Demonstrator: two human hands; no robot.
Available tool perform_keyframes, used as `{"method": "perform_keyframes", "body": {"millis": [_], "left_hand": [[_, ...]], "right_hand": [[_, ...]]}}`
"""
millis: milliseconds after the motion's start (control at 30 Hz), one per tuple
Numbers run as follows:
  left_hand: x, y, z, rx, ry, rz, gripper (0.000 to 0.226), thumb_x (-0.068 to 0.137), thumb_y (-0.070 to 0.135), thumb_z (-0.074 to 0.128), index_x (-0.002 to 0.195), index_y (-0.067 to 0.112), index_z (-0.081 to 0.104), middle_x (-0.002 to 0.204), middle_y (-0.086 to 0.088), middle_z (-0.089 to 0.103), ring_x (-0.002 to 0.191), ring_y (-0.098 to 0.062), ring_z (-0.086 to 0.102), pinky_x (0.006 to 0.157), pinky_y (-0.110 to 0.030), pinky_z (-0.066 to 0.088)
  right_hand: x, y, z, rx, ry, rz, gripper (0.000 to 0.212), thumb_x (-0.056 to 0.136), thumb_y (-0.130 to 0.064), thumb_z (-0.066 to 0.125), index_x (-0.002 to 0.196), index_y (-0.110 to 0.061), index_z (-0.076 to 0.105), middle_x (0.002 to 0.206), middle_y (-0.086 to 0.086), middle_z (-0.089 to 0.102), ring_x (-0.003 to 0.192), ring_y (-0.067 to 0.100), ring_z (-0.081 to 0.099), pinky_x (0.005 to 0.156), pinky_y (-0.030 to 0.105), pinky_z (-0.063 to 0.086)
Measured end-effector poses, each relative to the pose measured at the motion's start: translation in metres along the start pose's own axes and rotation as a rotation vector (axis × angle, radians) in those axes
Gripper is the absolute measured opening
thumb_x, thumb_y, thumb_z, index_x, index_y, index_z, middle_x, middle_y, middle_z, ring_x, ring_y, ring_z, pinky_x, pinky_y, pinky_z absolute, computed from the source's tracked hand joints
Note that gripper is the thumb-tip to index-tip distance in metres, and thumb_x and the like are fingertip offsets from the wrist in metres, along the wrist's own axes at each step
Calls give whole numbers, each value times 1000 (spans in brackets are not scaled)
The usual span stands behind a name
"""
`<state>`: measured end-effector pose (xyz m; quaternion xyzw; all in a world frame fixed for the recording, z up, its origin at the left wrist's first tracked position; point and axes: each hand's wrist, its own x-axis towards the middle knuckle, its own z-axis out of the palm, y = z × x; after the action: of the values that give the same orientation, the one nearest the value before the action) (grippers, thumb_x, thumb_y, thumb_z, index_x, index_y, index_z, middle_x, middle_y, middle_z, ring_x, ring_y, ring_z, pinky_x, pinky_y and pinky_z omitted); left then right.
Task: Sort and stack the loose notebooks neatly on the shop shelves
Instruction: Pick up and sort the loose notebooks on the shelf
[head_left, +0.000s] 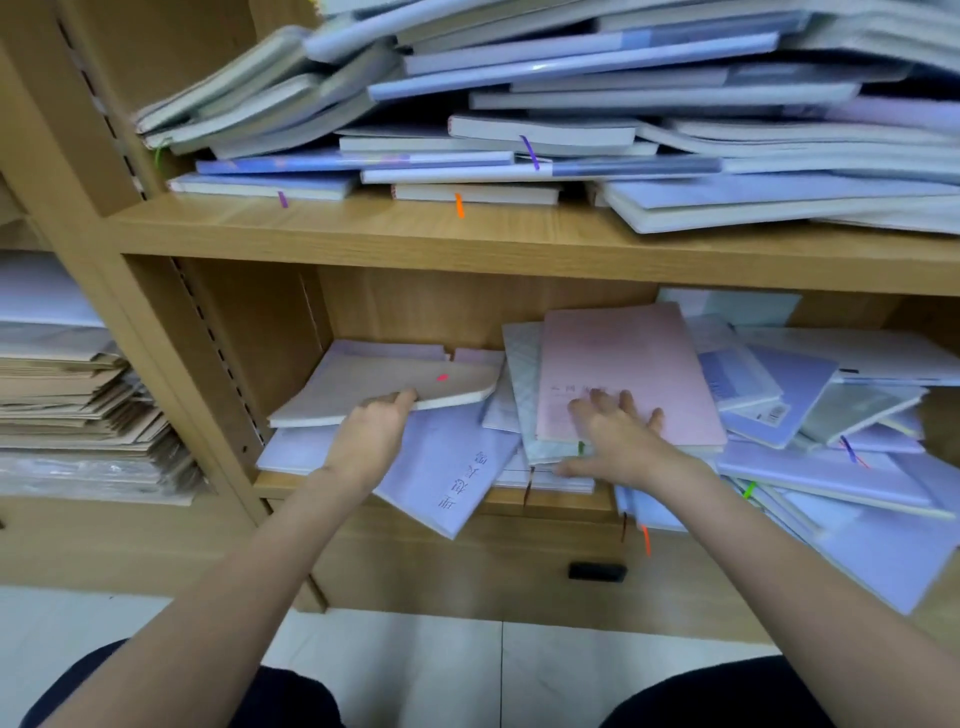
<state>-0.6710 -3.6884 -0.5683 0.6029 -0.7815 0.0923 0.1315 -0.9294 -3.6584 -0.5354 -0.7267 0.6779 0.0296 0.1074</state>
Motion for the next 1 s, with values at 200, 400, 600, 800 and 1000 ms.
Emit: {"method": "perform_keyframes", "body": {"millis": [200, 400, 600, 800, 1000], "left_hand": [[-64, -29, -37, -335, 146, 202, 23, 90, 18, 38, 102, 11, 57, 85, -11, 65, 78, -30, 61, 67, -32, 40], [-75, -41, -88, -468, 406, 72, 19, 92, 18, 49, 110, 13, 52, 98, -8, 60, 90, -16, 51, 73, -22, 36], [-71, -67, -92, -437, 304, -377, 69, 82, 24, 69, 139, 13, 32, 138, -10, 40, 128, -30, 34, 103, -42, 29], [-99, -31, -80, -1494, -192, -958, 62, 90, 32, 59, 142, 18, 28, 147, -14, 32, 134, -37, 32, 102, -56, 34], [-109, -41, -47, -1740, -114, -1045, 66, 86, 0, 60, 141, 15, 28, 104, -8, 60, 67, -14, 58, 52, -24, 53]], "right_hand": [[-6, -49, 13, 452, 209, -512, 86, 79, -28, 74, 147, -24, 22, 155, -4, 17, 143, 10, 13, 114, 23, 16], [-4, -91, -1, 738, 508, -485, 24, 85, -20, 68, 65, -12, 58, 55, -4, 43, 54, 2, 42, 53, 26, 27], [-28, -97, -38, 998, 635, -471, 26, 91, -22, 59, 67, -12, 57, 52, -15, 48, 50, -1, 37, 49, 17, 24], [-59, -104, 5, 1402, 468, -253, 48, 84, -44, 64, 87, 3, 54, 84, 31, 55, 73, 21, 48, 70, 35, 38], [-66, -107, 21, 1767, -39, -211, 34, 92, -13, 55, 121, -27, 48, 114, 7, 66, 92, 24, 68, 73, 33, 57]]}}
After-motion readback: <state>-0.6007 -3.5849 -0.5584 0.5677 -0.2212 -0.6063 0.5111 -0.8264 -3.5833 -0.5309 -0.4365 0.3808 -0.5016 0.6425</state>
